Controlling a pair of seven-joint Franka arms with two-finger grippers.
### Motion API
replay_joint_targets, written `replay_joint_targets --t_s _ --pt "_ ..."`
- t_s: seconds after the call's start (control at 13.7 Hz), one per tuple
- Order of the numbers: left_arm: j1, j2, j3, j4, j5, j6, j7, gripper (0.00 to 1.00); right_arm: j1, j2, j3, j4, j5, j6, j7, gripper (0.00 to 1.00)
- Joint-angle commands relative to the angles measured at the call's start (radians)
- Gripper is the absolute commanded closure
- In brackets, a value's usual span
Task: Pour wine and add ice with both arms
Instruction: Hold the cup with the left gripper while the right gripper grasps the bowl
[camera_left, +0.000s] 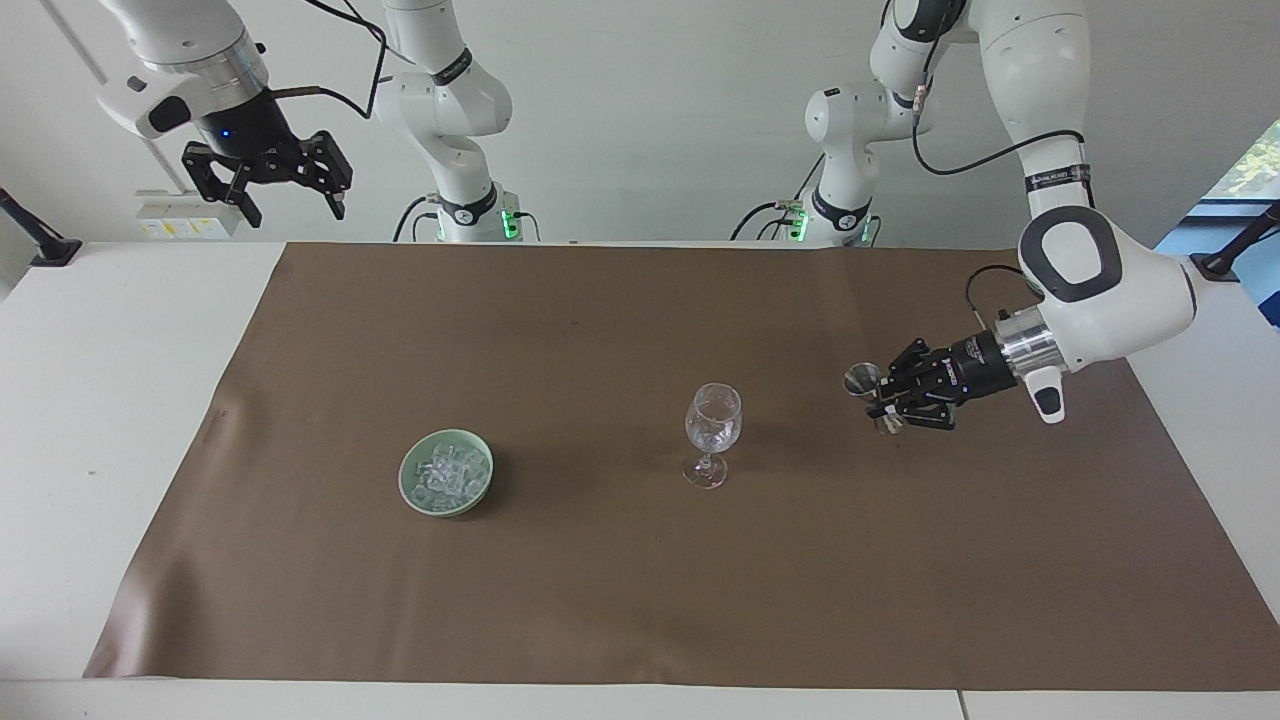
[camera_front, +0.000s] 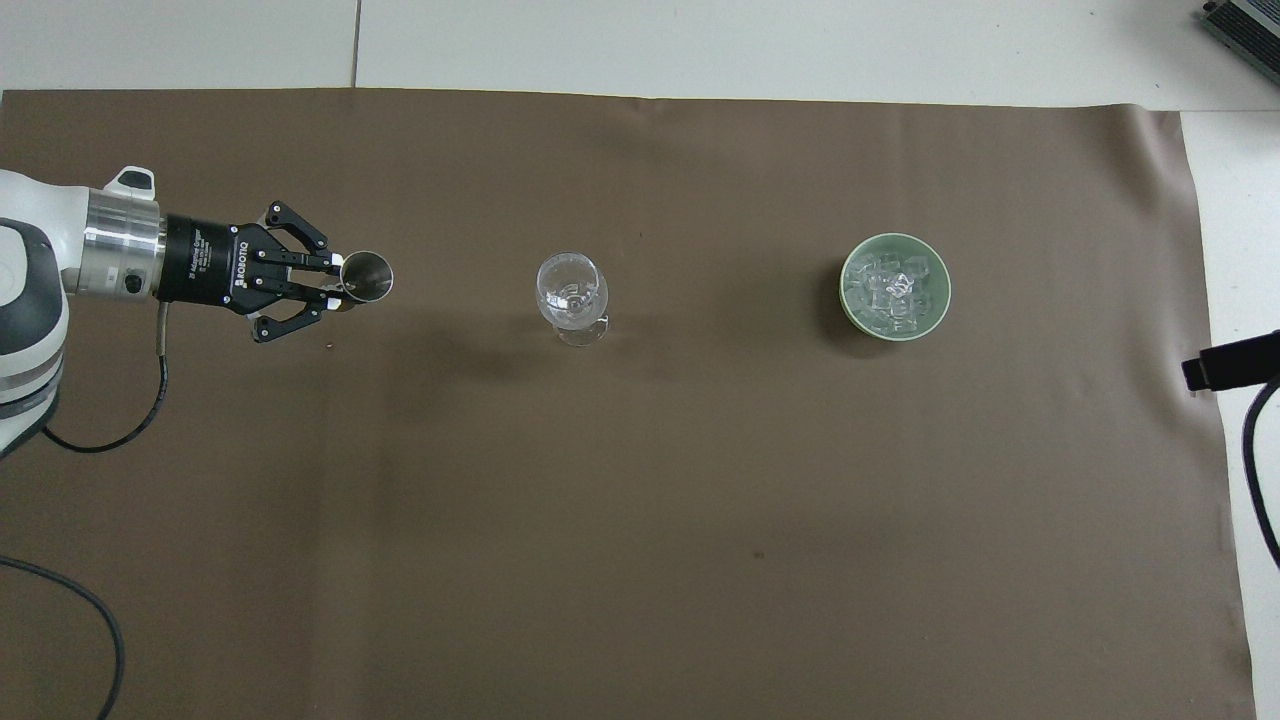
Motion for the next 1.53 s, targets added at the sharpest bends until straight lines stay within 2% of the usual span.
replay_joint_targets --t_s 0.0,0.22,0.37,0.66,0.88,1.1,1.46 --pt "0.052 0.007 -0.011 -0.011 -0.032 -0.033 0.024 1.00 0.003 -0.075 0.008 -0.181 0.017 0.167 0.027 0.00" --pt "0.092 0.024 -0.011 -0.022 -0.054 -0.045 0.030 1.00 0.004 -0.020 0.038 -0.206 0.017 0.252 0.085 0.00" --pt "0.143 0.080 -0.019 -0.017 -0.102 -0.096 0.059 1.00 0.019 0.039 0.046 -0.220 0.017 0.321 0.135 0.00" --pt "0.207 0.143 -0.034 -0.013 -0.147 -0.150 0.104 1.00 0.061 0.167 0.046 -0.246 0.016 0.469 0.217 0.00" --pt "0.247 0.170 -0.043 -0.014 -0.172 -0.165 0.134 1.00 0.076 0.201 0.045 -0.272 0.011 0.531 0.221 0.00" --pt "0.302 0.228 -0.056 -0.016 -0.222 -0.199 0.217 1.00 0.078 0.247 0.045 -0.291 0.007 0.603 0.223 0.00" --pt "0.342 0.246 -0.063 -0.025 -0.278 -0.200 0.219 1.00 0.081 0.348 0.045 -0.317 0.003 0.743 0.280 0.00"
